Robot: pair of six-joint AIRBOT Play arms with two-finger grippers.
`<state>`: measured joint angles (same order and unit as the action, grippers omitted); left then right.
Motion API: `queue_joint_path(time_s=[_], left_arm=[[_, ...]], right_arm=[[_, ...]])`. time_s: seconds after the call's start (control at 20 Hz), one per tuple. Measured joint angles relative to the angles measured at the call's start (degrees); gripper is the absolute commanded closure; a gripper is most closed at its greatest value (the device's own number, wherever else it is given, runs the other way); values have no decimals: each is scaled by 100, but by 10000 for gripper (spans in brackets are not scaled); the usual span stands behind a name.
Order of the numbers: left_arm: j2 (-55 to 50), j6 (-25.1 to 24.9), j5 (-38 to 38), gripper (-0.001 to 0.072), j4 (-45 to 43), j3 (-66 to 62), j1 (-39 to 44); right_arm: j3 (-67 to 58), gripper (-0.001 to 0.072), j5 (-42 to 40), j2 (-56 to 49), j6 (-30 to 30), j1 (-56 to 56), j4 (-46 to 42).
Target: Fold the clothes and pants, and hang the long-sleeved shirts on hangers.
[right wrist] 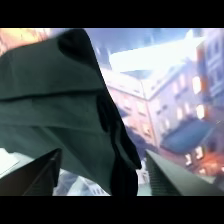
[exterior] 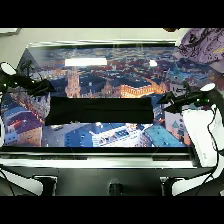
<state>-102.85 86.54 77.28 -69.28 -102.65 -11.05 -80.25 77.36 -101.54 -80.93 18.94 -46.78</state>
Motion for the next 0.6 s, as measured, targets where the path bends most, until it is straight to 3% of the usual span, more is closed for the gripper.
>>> queue_joint_path(time_s=[0.2,0.45,0.5,0.55,0.6], left_arm=[[118,46,92,94,-76,-101,2],[155,48,129,94,-94,-129,28],[157,48,131,94,-105,-133,35],[162,48,136,95,-109,-133,42],[162,48,140,98,-107,-133,52]], right_arm=[[483,104,-192,-179,299,-11,579],[654,191,-627,-330,442,-350,984],[662,252,-741,-341,446,-446,1010],[671,368,-857,-348,463,-553,1005],[678,561,-964,-361,463,-647,973]])
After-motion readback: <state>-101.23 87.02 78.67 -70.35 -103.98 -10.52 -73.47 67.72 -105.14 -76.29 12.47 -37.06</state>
